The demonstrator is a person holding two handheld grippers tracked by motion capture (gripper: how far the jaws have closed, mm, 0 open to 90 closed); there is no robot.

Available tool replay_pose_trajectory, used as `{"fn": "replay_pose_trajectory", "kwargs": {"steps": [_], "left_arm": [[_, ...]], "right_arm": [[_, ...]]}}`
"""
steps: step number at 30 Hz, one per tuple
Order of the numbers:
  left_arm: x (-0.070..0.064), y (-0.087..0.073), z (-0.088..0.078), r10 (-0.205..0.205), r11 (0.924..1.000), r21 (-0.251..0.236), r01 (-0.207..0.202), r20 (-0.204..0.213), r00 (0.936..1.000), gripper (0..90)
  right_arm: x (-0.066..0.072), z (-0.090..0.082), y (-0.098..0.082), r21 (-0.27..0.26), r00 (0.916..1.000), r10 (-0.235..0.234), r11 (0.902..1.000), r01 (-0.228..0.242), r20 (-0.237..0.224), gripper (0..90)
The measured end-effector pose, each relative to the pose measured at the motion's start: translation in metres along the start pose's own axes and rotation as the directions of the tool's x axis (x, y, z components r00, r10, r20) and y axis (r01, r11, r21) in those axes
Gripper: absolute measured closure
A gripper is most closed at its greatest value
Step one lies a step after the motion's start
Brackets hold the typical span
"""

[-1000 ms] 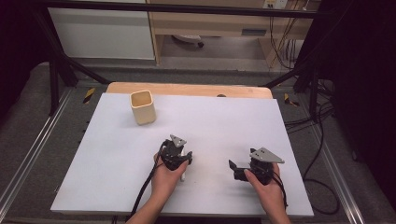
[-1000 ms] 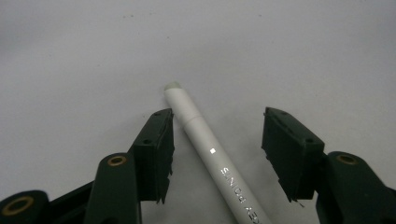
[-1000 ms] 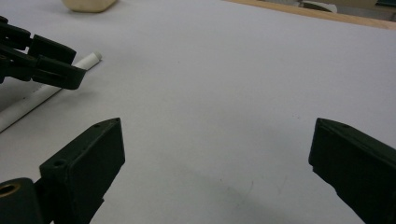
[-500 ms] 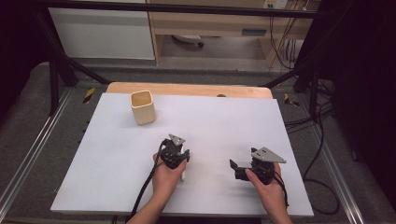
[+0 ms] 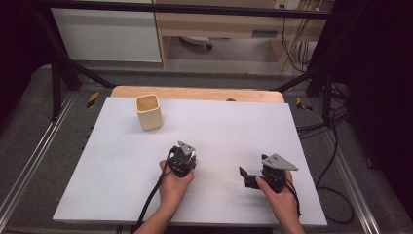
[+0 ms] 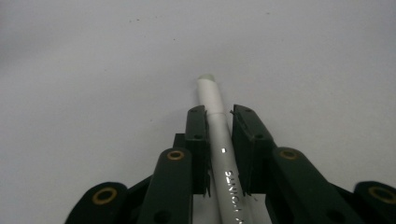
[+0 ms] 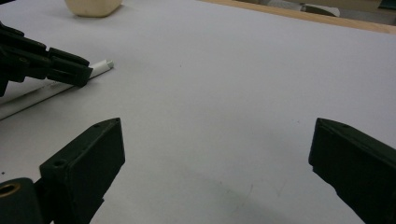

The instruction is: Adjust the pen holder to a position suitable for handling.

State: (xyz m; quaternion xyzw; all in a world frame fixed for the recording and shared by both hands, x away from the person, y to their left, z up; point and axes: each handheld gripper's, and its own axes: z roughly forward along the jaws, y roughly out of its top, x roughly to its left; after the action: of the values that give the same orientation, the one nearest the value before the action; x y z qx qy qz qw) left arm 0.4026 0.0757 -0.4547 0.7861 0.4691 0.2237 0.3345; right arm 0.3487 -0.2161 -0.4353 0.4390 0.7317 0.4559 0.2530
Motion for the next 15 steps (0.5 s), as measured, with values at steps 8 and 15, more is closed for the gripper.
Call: {"fn": "replay_pose_trajectory", "kwargs": {"steps": [8,15], "left_arm": [[0.0028,-0.001,0.0002,-0.014,0.9999,-0.007,0.014,0.021,0.9997,78.9],[0.0042,-0.0012,0.0004,-0.031,0.9995,-0.01,0.031,0.031,0.9991,78.9]], "right_arm": [[-0.0005,-0.0003,0.0001,-0.003,1.0,-0.002,1.0,0.002,-0.003,4.1],[0.0004,0.0,-0.0001,0.004,1.0,-0.006,1.0,0.006,-0.007,4.0]]}}
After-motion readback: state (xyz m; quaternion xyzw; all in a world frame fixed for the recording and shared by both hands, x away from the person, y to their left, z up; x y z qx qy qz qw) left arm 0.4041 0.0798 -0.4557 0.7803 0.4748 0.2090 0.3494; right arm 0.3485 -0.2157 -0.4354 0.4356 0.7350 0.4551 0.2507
